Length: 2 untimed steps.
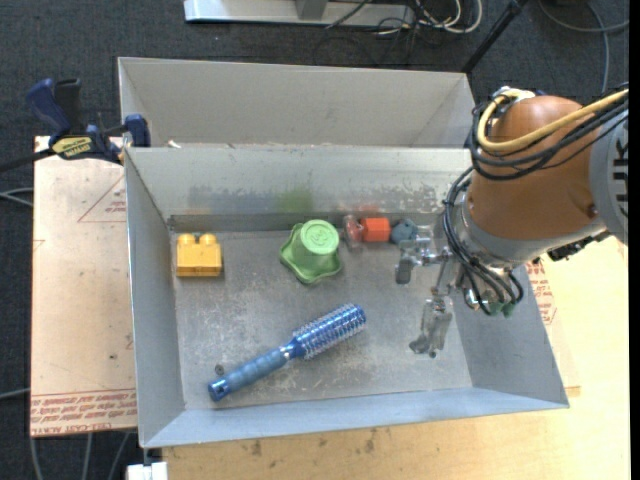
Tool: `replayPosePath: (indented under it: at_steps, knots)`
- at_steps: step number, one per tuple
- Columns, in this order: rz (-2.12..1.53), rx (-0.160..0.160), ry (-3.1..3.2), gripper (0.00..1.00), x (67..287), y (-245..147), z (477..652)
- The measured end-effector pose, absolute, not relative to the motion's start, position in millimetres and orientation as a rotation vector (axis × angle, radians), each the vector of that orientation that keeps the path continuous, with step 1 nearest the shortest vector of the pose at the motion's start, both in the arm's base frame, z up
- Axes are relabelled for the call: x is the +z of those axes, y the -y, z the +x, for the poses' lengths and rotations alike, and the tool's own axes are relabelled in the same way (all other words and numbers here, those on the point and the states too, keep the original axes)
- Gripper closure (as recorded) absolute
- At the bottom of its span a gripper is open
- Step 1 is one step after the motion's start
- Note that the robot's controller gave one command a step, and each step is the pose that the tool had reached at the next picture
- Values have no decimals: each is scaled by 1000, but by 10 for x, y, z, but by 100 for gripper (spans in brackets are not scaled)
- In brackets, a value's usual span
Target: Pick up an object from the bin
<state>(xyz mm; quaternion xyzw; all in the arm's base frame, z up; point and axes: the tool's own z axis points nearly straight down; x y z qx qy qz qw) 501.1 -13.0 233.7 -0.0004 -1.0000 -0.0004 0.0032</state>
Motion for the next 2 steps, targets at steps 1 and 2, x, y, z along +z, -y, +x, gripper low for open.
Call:
replayPosePath:
  at_steps: [1,2]
  knots:
    - [582,-4,3084,0,671,-484,5196]
    - [312,-2,3127,0,999,-452,5072]
